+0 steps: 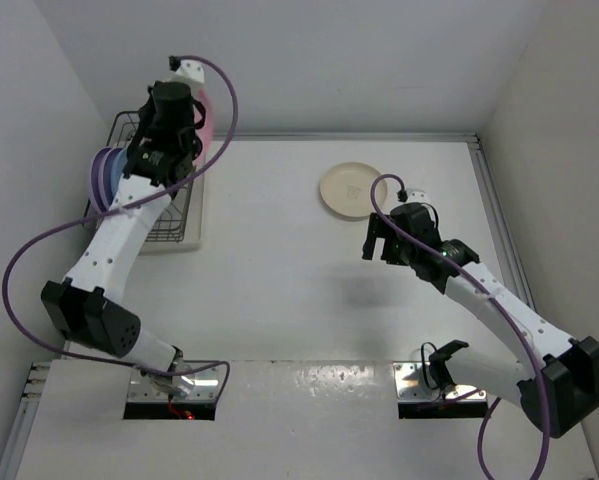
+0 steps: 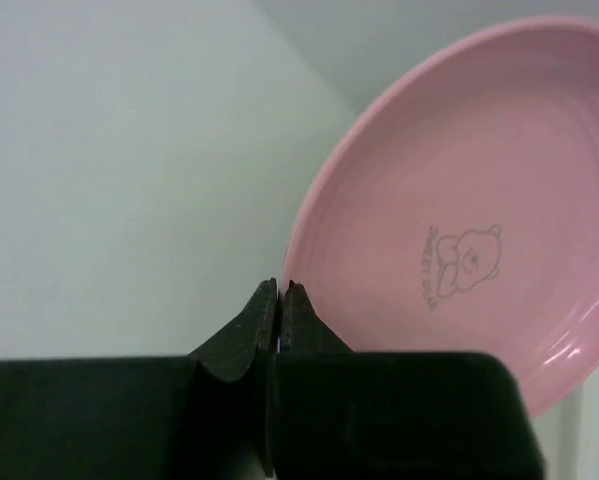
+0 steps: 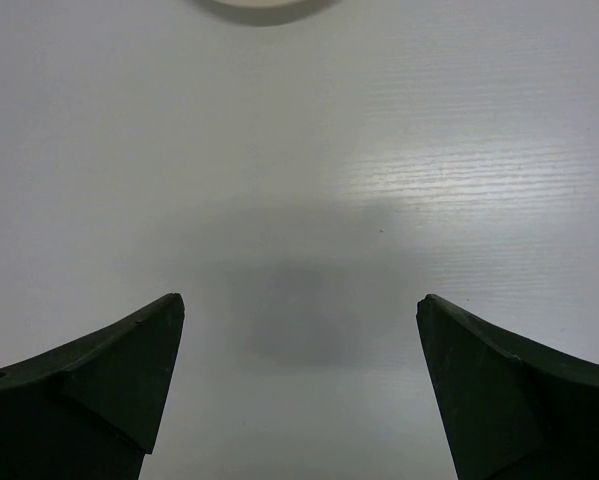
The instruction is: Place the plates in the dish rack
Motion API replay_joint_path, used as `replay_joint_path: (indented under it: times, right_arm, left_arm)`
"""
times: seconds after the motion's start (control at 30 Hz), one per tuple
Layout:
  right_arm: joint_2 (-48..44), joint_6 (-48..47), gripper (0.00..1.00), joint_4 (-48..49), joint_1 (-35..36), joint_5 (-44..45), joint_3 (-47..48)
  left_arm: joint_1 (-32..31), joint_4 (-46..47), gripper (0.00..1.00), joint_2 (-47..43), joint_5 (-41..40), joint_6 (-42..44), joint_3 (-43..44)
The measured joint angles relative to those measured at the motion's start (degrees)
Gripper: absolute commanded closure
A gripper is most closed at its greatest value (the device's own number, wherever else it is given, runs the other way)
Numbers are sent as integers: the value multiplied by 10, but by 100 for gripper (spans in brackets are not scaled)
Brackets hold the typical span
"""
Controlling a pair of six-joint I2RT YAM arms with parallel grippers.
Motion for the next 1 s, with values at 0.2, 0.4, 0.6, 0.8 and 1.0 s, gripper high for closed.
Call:
replay_joint_path:
  times: [0.2, 0.4, 0.6, 0.8, 1.0]
  right_arm:
    - [-4, 0, 0, 0, 0, -2, 0]
    - [-7, 0, 0, 0, 0, -8, 0]
    - [-9, -3, 0, -13, 0, -9, 9]
    - [-9, -7, 0, -22, 0, -9, 37]
    - [-9, -6, 0, -31, 0, -11, 42]
  left_arm:
    - [2, 189, 100, -27, -143, 195, -199]
    - [3, 282, 100, -23, -203, 276, -265]
    - [-10, 453, 100, -26, -241, 379, -323]
    - [-15, 639, 100, -21, -248, 517, -407]
    - [13, 749, 100, -10, -242, 591, -426]
